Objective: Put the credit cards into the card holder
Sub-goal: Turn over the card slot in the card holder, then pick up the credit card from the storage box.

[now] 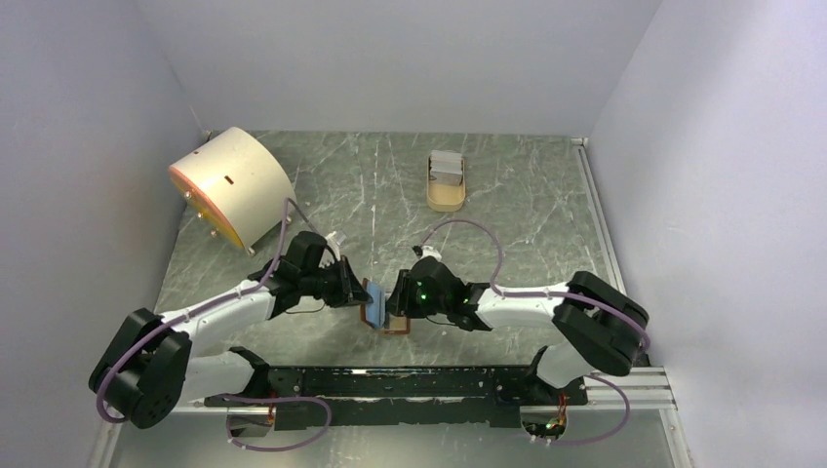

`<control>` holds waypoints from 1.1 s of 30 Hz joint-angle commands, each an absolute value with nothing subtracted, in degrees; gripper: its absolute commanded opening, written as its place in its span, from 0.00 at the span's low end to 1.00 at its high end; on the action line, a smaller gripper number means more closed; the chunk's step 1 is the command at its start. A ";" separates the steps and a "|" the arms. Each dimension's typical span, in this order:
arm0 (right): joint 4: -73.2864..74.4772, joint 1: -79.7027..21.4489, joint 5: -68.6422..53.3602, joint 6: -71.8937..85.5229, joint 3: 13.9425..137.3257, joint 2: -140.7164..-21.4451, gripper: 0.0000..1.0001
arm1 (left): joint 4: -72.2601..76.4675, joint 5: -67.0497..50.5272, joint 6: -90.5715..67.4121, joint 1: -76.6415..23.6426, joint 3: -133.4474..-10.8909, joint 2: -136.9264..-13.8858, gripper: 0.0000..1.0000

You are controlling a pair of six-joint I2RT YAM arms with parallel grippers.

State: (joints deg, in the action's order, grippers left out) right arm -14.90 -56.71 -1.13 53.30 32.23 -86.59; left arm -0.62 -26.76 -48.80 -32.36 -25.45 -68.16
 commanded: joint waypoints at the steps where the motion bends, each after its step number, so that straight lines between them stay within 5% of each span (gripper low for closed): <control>1: -6.75 -56.93 4.02 49.01 34.13 -82.27 0.39 | -13.68 -20.03 -45.07 -32.65 -31.28 -68.31 0.09; 11: -6.82 -56.61 5.85 49.02 33.40 -83.35 0.37 | -19.14 -19.85 -44.07 -32.67 -37.83 -70.59 0.09; 20: 5.42 -51.24 13.73 38.85 39.52 -69.67 0.56 | -9.53 -28.26 -46.23 -32.36 -34.01 -70.78 0.09; 33: 5.44 -28.63 7.94 1.85 66.56 -90.48 0.68 | -3.65 -36.04 -44.07 -27.34 -28.77 -70.75 0.15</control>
